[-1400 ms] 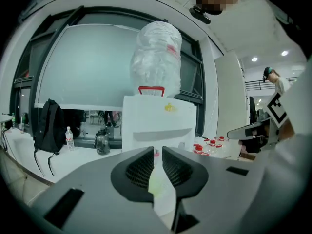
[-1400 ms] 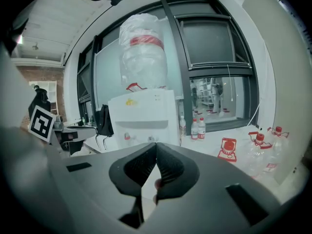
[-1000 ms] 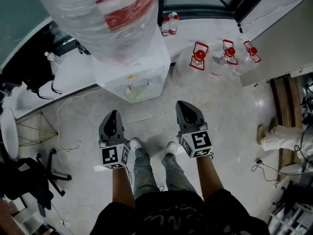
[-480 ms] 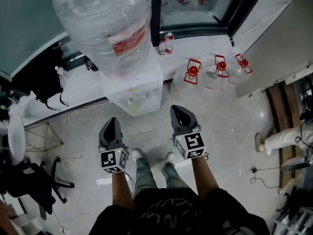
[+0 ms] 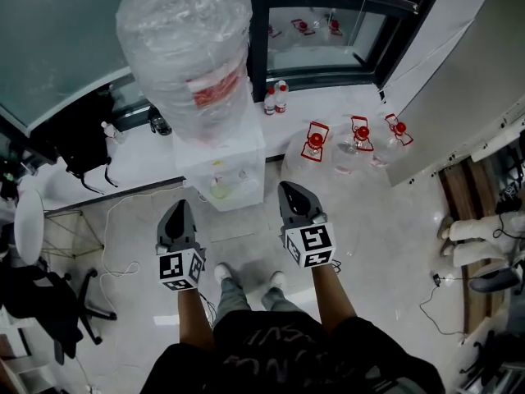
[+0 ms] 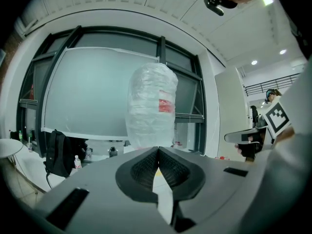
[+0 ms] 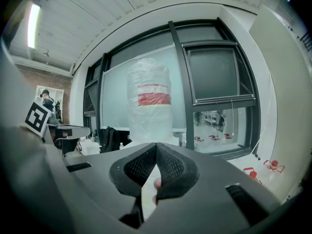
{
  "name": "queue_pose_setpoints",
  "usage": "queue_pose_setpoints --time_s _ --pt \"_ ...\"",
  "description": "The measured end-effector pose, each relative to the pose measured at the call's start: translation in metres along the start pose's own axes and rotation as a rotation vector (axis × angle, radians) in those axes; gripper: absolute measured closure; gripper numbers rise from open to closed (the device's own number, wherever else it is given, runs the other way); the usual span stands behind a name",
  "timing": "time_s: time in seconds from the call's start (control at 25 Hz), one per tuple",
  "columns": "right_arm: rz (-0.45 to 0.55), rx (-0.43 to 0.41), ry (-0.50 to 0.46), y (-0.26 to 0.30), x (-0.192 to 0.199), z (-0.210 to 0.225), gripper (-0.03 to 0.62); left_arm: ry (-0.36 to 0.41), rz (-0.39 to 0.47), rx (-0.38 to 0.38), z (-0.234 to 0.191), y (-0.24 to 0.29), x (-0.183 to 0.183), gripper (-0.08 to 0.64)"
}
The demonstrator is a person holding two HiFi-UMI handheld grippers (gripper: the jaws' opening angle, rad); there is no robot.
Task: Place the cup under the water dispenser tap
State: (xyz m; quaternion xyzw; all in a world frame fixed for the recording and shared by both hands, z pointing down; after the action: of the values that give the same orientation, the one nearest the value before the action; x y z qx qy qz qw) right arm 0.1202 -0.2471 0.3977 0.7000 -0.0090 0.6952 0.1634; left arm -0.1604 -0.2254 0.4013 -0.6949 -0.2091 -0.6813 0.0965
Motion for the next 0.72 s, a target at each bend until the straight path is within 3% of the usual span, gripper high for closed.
queue_pose_setpoints --time_s 0.72 --pt "0.089 -0.073 -0.054 -0.027 -0.033 0.001 0.578 0.03 0.101 -0.045 0.021 -0.033 -0.037 0.545"
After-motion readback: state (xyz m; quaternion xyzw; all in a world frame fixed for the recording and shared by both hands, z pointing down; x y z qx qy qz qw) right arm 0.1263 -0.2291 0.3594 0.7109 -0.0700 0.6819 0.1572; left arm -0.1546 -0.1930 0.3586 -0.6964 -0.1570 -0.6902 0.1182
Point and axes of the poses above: the fingertips, and each gripper's own axes: y forward along the fingers, z to its right, x out of its underside, the point moved 7 cm from there along -y, backward along the fingers, and after that the axes turned 10 degrees about x, right-handed, at the moved point
